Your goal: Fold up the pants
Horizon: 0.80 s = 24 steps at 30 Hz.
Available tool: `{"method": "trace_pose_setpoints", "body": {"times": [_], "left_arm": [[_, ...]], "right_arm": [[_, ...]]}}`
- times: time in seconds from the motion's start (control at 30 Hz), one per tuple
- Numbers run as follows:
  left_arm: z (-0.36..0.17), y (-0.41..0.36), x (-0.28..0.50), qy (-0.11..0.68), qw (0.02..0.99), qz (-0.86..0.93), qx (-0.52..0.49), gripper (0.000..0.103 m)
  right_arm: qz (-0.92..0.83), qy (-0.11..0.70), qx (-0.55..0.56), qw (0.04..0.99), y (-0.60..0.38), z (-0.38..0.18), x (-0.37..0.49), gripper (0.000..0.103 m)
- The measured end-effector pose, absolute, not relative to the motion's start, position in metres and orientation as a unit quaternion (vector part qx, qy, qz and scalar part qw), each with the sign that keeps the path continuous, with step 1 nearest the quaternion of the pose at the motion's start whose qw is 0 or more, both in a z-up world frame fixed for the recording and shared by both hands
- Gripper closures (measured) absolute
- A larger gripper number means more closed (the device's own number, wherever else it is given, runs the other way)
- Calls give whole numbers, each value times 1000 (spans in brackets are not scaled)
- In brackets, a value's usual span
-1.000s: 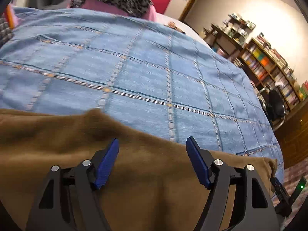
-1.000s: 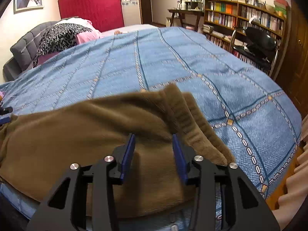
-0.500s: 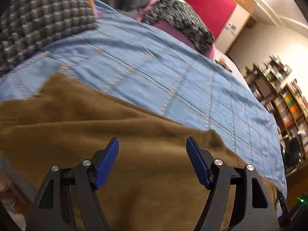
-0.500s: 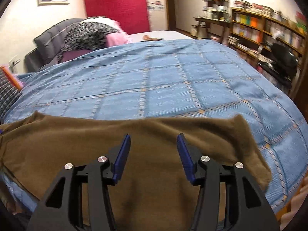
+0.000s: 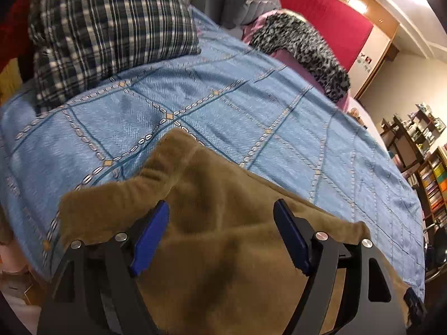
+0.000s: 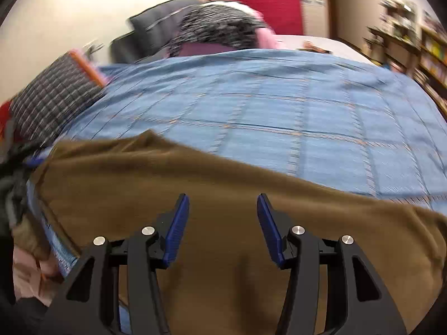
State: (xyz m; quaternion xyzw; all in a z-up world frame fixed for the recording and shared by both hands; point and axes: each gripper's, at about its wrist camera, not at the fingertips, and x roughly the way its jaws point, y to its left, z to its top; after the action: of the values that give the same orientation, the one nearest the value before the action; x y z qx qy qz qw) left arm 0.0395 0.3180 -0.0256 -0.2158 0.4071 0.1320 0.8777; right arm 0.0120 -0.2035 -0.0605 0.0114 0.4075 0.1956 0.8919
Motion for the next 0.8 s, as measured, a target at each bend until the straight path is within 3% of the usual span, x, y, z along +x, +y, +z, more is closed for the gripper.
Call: {"method": "trace_pose_setpoints", "body": {"times": [0.1,0.17,0.37,0.57,0.63,0.8], "left_arm": [[-39,326,61,432,865,138,-215,26],[-41,327,70,434,865,140,-206,26],[-61,329,96,439,866,166,-171,26],[-57,315,79,437,878,152,-123,26],[-53,312,71,437,879,151,-118,26],[-34,294,50,427,881,150,-137,23]], "right_arm": [[225,411,-4,883,-176,-61,11,49],[241,417,-11,876,-162,-64,12,42],[280,441,-29,852,-135,-79,3,41],[343,485,-37,803,-119,-97,-4,41],[362,500,-61,784,-109,-105,-10,32],[381,486,-131,775,-96,-112,-32,30]]}}
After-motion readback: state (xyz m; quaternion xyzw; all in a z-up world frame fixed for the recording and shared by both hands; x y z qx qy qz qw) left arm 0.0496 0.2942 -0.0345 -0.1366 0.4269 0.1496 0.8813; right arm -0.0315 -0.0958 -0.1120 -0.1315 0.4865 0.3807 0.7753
